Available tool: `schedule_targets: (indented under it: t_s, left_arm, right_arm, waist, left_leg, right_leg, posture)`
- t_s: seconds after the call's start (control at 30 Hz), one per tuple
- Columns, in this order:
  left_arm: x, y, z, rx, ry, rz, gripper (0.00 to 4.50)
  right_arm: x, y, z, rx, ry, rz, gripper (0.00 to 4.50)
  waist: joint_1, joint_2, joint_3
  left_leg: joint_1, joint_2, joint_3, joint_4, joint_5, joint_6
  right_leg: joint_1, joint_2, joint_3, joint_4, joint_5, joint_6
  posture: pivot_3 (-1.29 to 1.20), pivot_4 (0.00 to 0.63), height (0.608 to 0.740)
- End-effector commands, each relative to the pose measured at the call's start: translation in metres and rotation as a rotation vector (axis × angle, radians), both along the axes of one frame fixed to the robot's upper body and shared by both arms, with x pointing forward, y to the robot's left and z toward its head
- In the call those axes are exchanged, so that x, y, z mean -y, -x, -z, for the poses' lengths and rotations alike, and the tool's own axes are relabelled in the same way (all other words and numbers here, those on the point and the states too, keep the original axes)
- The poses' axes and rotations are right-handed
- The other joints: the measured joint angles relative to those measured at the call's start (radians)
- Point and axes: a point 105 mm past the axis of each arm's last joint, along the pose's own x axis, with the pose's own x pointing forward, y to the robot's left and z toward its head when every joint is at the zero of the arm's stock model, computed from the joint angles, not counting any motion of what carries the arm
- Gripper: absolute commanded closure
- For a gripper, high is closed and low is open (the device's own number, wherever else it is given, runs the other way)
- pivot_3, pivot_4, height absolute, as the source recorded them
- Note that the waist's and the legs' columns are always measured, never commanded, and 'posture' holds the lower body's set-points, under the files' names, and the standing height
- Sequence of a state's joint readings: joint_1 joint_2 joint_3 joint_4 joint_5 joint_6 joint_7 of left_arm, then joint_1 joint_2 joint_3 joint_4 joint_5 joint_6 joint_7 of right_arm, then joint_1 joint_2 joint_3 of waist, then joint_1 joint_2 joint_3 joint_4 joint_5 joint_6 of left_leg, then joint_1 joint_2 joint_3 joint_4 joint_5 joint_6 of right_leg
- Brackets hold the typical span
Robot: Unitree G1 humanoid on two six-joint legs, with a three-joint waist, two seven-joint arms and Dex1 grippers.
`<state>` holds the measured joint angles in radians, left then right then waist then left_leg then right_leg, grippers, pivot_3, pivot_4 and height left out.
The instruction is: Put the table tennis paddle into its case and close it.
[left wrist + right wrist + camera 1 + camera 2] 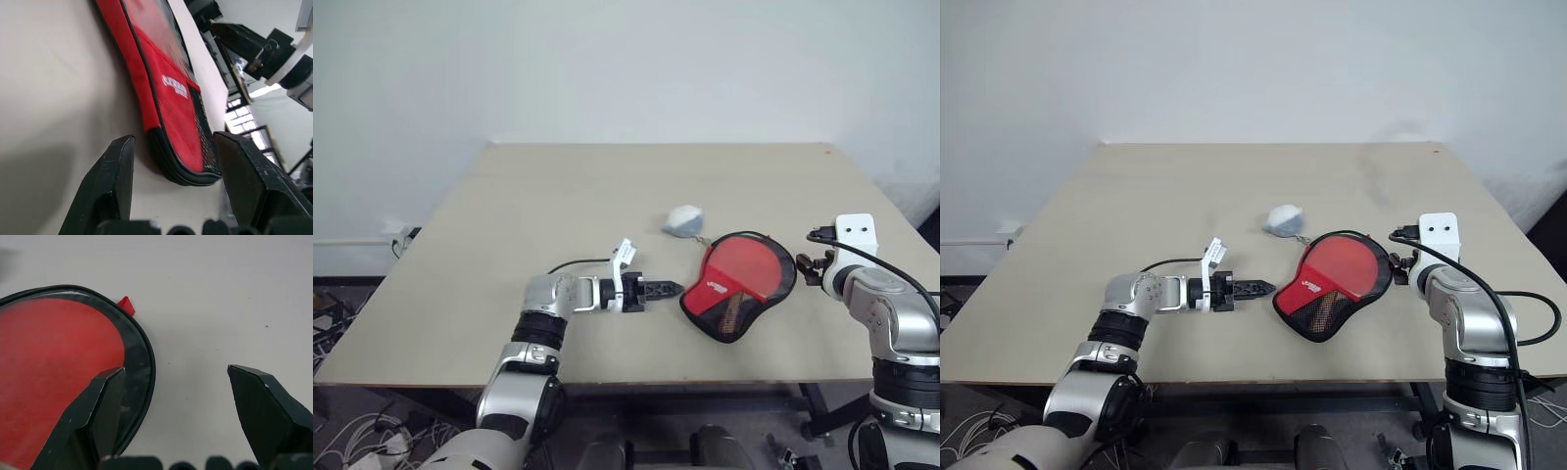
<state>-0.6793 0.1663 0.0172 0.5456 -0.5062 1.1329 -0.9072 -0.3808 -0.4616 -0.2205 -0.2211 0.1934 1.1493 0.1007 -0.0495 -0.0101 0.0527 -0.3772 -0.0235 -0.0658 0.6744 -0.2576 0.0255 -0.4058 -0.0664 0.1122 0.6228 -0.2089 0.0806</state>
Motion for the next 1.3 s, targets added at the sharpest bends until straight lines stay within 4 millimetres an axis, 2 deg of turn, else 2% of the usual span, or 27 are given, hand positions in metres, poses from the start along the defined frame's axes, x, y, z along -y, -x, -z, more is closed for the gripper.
schedule_targets:
  t_s: [0.03,0.27,0.8,1.3]
  left_arm:
    - [0.01,0.001,-0.009,-0.034,0.025,0.031,1.83]
    - [0.015,0.011,0.001,-0.117,0.01,0.052,1.83]
    - [0.038,-0.001,0.005,-0.189,0.038,-0.03,1.83]
    - [0.054,0.009,0.009,-0.189,0.005,0.036,1.83]
  right_arm:
    - [0.002,-0.002,-0.012,0.052,0.02,0.01,0.86]
    - [0.004,0.0,-0.011,0.052,0.018,0.018,0.86]
    - [0.007,0.002,-0.012,0.049,0.024,0.027,0.86]
    - [0.007,0.003,-0.011,0.045,0.024,0.029,0.86]
  waist:
    - [0.0,0.0,0.0]
    - [-0.001,0.0,0.0]
    - [0.002,0.0,0.0]
    - [0.002,0.0,0.0]
  left_leg:
    - [0.0,0.0,0.0,0.0,0.0,0.0]
    - [0.0,0.0,0.0,0.0,0.0,0.0]
    - [0.0,-0.001,0.0,0.0,0.0,0.0]
    - [0.0,-0.001,0.0,0.0,0.0,-0.001]
  right_leg:
    - [0.0,0.0,0.0,0.0,0.0,0.0]
    - [0.0,0.0,0.0,0.0,0.0,0.0]
    - [0.001,-0.001,0.0,0.0,0.0,0.0]
    - [0.0,-0.001,0.0,-0.001,0.0,0.0]
  posture:
    - [0.0,0.0,0.74]
    - [0.0,0.0,0.74]
    - [0.0,0.0,0.74]
    - [0.0,0.0,0.74]
